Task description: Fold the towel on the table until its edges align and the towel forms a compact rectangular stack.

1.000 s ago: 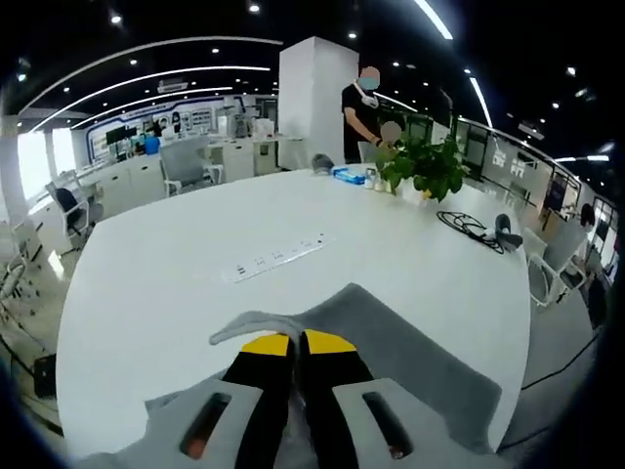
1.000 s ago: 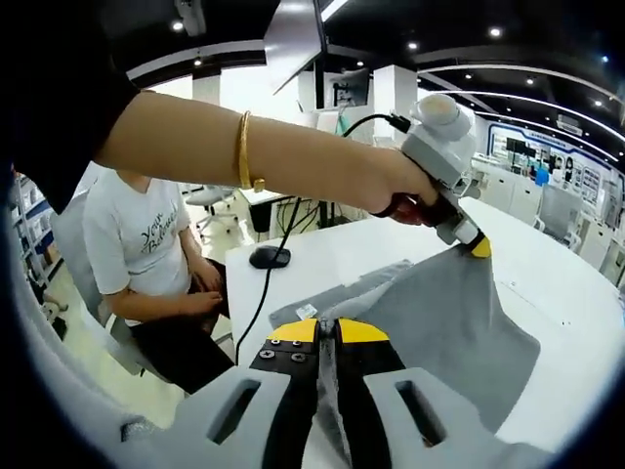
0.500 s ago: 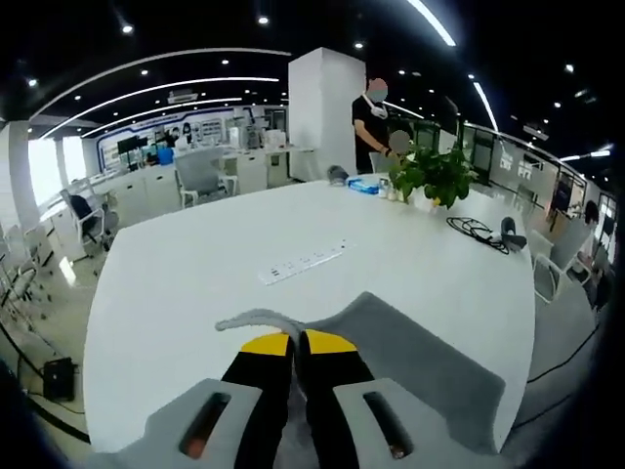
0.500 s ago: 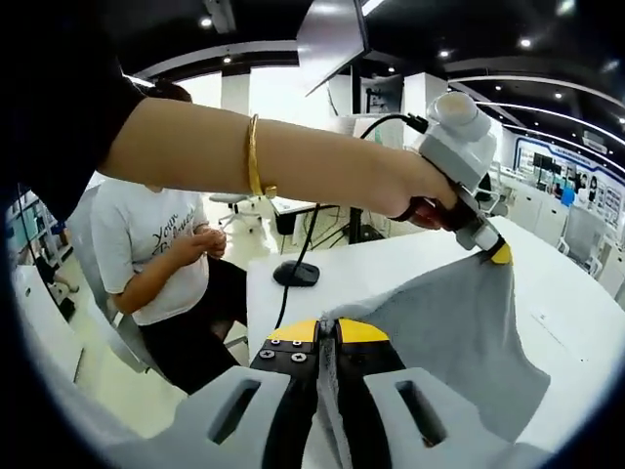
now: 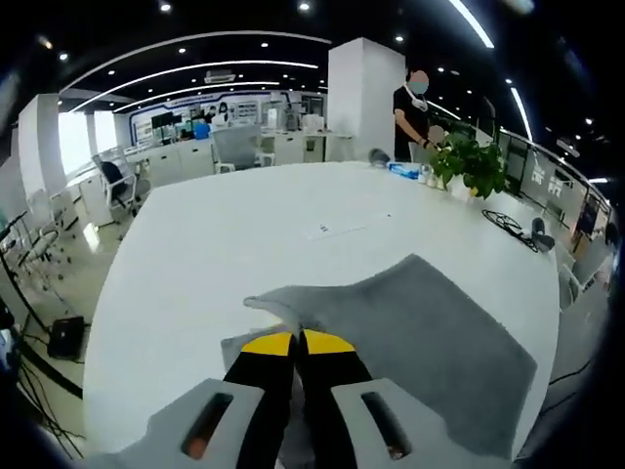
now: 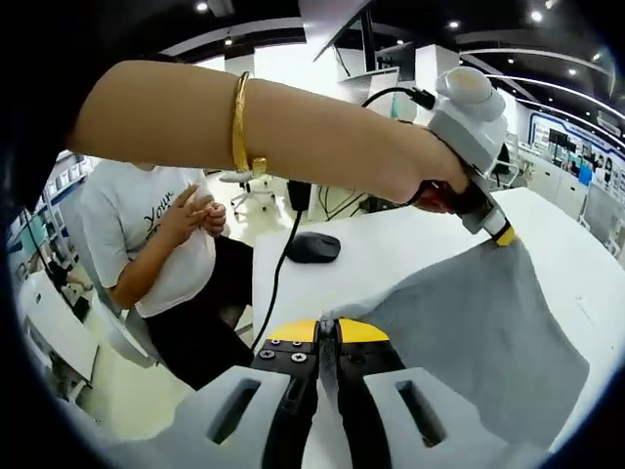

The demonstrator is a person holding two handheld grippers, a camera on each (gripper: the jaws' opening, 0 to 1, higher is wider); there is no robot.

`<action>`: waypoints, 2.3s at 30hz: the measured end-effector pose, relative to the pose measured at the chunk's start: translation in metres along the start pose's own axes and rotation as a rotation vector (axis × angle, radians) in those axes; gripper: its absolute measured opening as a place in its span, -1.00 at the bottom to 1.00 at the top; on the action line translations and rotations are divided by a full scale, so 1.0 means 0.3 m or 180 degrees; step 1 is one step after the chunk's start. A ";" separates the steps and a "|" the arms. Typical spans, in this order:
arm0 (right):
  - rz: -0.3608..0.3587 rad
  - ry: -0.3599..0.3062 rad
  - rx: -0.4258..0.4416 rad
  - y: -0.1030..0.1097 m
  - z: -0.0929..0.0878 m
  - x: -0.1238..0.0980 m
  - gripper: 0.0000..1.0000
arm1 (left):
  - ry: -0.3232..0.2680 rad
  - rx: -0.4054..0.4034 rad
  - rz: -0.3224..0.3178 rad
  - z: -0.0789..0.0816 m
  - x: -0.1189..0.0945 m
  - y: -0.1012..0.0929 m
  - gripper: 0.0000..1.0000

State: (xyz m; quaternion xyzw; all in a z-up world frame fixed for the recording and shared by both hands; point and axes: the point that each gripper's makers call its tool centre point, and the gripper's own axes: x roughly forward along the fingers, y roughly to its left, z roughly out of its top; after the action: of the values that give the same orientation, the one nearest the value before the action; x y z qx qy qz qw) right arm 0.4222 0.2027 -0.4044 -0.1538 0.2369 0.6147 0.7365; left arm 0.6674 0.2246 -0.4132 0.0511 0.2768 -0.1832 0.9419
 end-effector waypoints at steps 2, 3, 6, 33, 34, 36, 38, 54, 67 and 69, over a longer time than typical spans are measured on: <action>0.0017 0.0018 -0.0001 0.003 -0.005 0.017 -0.94 | 0.0000 -0.0054 0.0063 -0.011 0.001 0.010 -0.97; 0.0026 0.0029 0.0004 0.005 -0.008 0.024 -0.94 | 0.0004 -0.0060 0.0090 -0.014 -0.001 0.011 -0.97; 0.0044 0.0062 0.0020 0.005 -0.022 0.045 -0.94 | -0.0009 -0.0118 0.0151 -0.061 -0.002 0.053 -0.97; 0.0188 0.0223 0.0300 0.032 -0.115 0.201 -0.91 | 0.0450 -0.0237 0.0475 -0.316 0.085 0.180 -0.97; 0.0189 0.0215 0.0286 0.032 -0.113 0.199 -0.90 | 0.0452 -0.0248 0.0473 -0.318 0.086 0.181 -0.97; 0.0196 0.0212 0.0253 0.030 -0.115 0.197 -0.85 | 0.0458 -0.0234 0.0472 -0.315 0.084 0.170 -0.96; 0.0139 0.0242 0.0202 0.017 -0.122 0.190 -0.83 | 0.0494 -0.0211 0.0473 -0.316 0.086 0.174 -0.94; -0.0116 0.0178 0.0269 -0.055 -0.138 0.095 -0.70 | 0.0528 -0.0099 0.0464 -0.270 0.065 0.126 -0.55; -0.0423 0.0172 0.0550 -0.158 -0.212 -0.028 -0.40 | 0.0403 0.0076 0.0062 -0.151 0.134 -0.038 -0.18; -0.0486 0.0153 0.0581 -0.181 -0.229 -0.055 -0.39 | 0.0385 0.0096 -0.0002 -0.131 0.147 -0.071 -0.13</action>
State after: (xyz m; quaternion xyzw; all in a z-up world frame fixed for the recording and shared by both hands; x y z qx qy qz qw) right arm 0.4621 0.1427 -0.4567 -0.1183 0.2970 0.5288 0.7862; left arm 0.6741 0.1985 -0.4700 0.0762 0.3304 -0.1842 0.9225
